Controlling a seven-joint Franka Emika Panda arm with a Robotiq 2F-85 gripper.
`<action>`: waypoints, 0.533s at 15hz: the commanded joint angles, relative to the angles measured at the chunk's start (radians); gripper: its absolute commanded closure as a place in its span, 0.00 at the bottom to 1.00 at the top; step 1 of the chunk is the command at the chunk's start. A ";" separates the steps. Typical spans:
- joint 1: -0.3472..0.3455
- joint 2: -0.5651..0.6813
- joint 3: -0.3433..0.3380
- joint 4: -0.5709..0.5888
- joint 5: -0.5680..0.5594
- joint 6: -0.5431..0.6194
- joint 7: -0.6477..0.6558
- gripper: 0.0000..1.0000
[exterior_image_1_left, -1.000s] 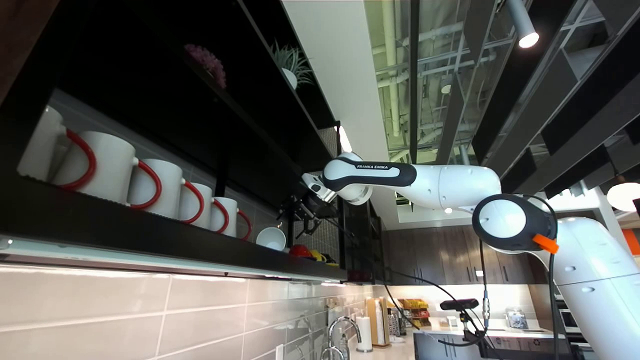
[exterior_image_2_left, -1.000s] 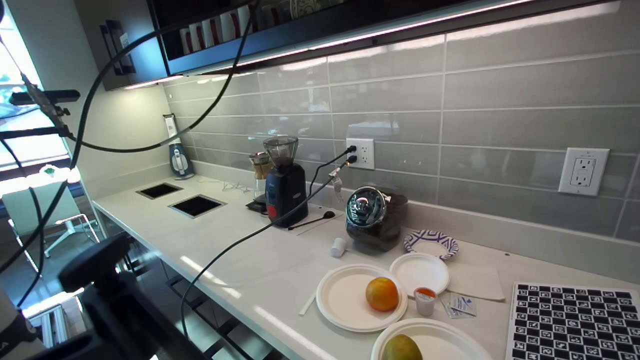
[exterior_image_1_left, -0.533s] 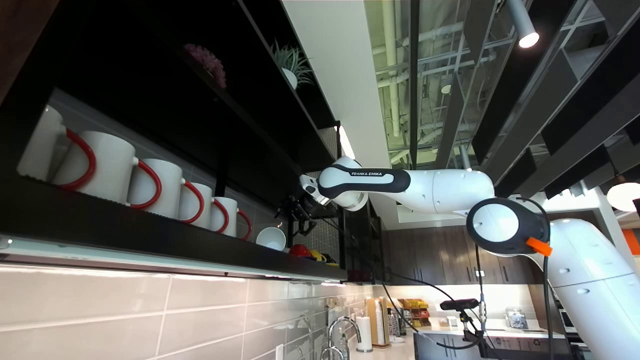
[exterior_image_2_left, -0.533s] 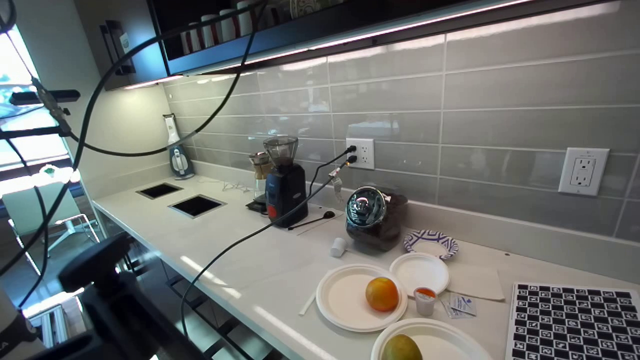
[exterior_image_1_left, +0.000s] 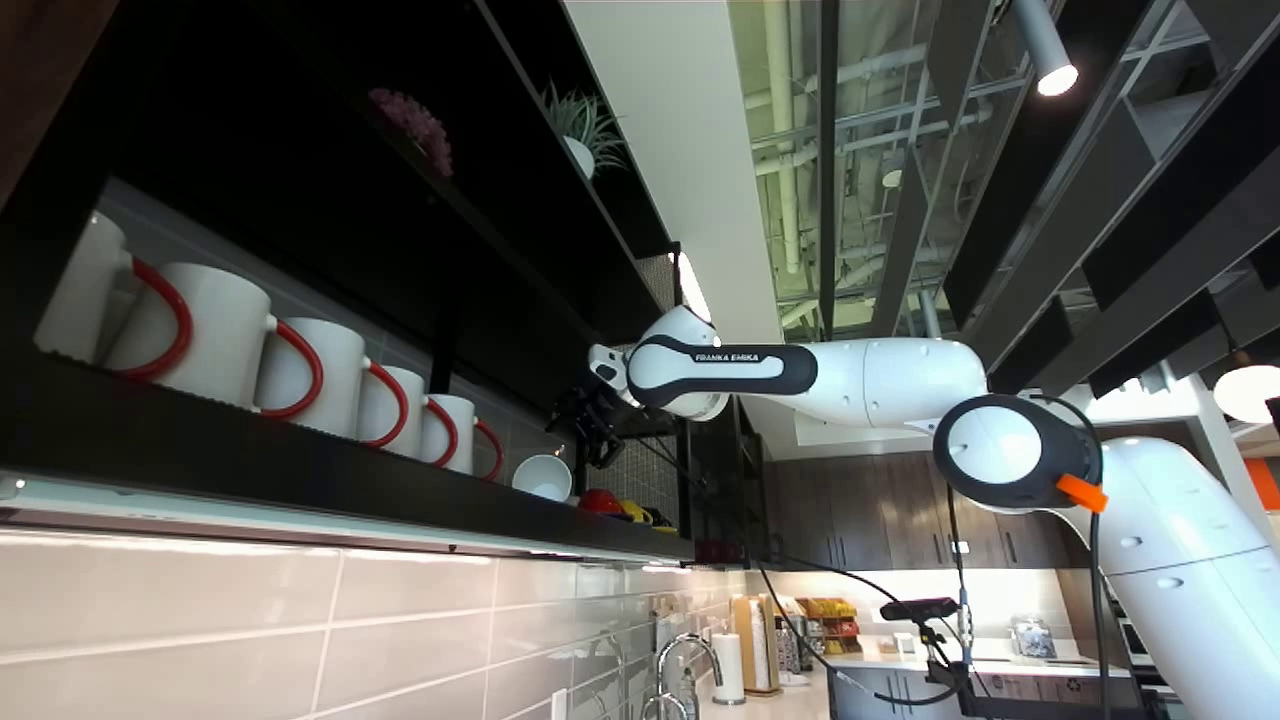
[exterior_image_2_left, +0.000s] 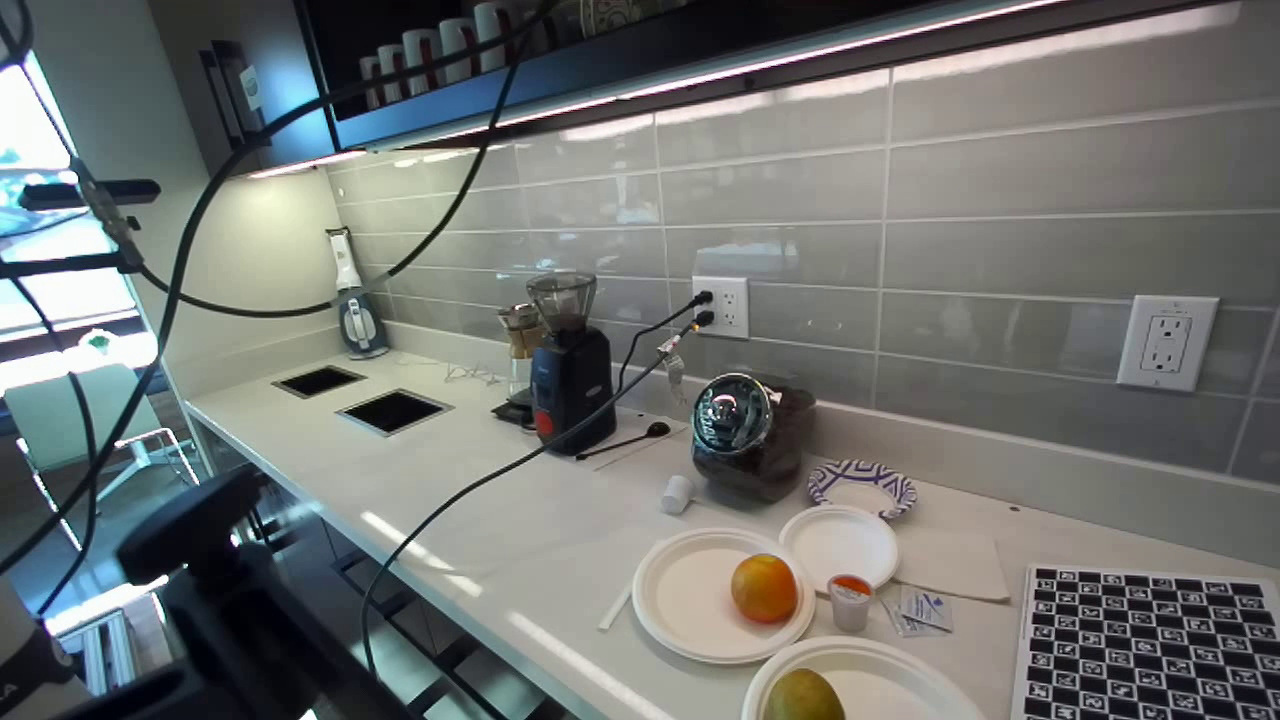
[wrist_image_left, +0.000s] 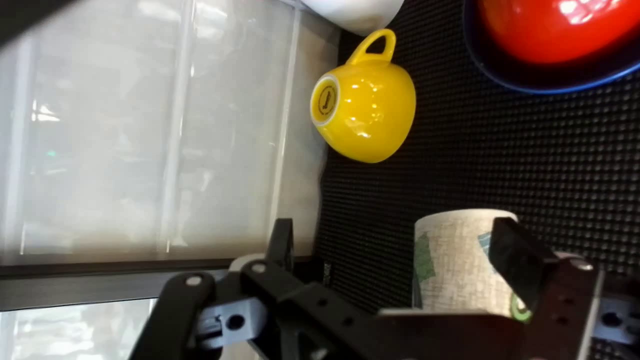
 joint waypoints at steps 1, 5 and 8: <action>0.028 -0.046 -0.009 -0.097 -0.035 0.136 0.134 0.00; 0.039 -0.080 -0.013 -0.189 -0.046 0.272 0.223 0.00; 0.039 -0.108 -0.015 -0.241 -0.059 0.350 0.261 0.00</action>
